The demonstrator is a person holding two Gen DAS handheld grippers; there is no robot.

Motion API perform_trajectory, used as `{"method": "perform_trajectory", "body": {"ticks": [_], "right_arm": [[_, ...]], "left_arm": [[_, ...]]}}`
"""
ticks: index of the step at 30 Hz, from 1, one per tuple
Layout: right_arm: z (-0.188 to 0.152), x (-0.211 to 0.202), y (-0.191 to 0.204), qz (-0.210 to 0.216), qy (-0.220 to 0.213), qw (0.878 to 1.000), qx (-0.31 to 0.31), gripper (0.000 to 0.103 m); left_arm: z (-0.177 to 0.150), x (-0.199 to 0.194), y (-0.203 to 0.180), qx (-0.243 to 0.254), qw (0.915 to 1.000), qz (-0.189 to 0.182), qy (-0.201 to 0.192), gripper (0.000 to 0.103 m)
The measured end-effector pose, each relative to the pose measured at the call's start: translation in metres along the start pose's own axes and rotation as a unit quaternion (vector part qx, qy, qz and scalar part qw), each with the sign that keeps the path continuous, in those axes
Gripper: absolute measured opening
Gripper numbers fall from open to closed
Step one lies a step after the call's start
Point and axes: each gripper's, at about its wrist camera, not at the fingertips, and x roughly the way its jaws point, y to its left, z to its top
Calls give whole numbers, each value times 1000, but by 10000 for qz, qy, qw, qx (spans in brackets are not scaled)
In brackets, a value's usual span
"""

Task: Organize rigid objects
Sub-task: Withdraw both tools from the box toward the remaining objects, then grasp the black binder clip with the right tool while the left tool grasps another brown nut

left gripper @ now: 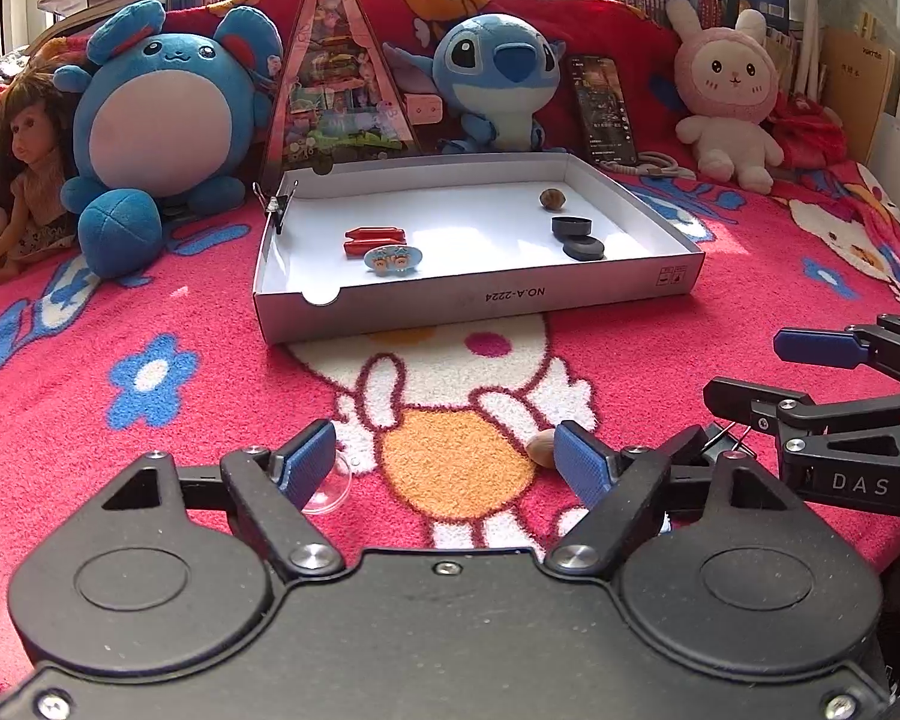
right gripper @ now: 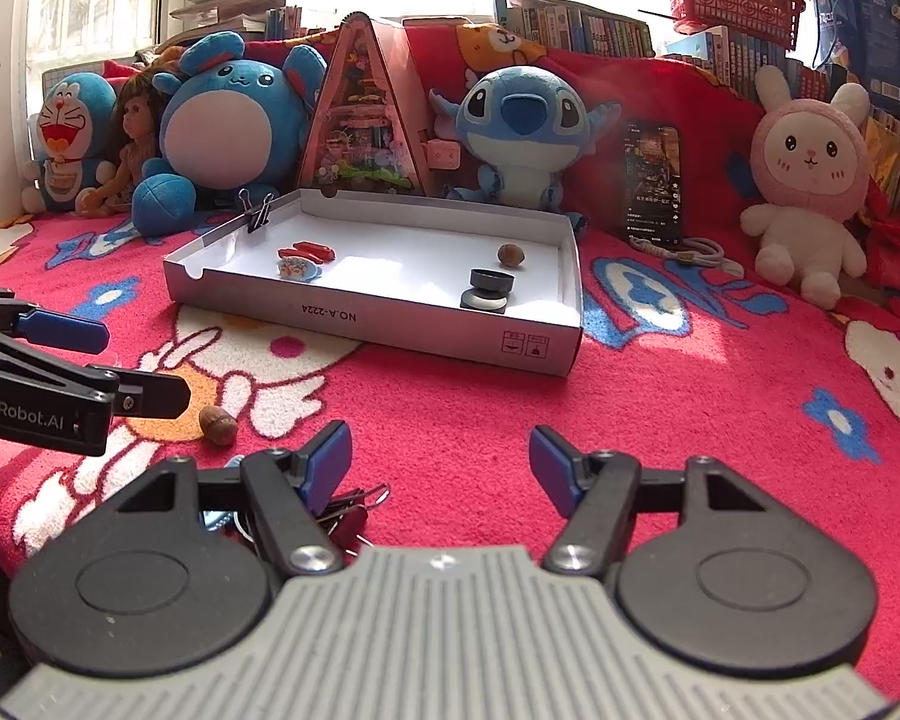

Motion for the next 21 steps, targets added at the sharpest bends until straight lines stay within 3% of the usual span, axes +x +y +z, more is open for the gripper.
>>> {"method": "perform_trajectory", "body": {"ticks": [14,21], "right_arm": [[-13,-14,2,19,101,9999,-76,77],[-15,-24,6,50,65,9994,-347,76]], "left_arm": [[-14,-9,-4,72,9998,-127,99,51],[-13,0,-14,129,9996,-229,92,48]]}}
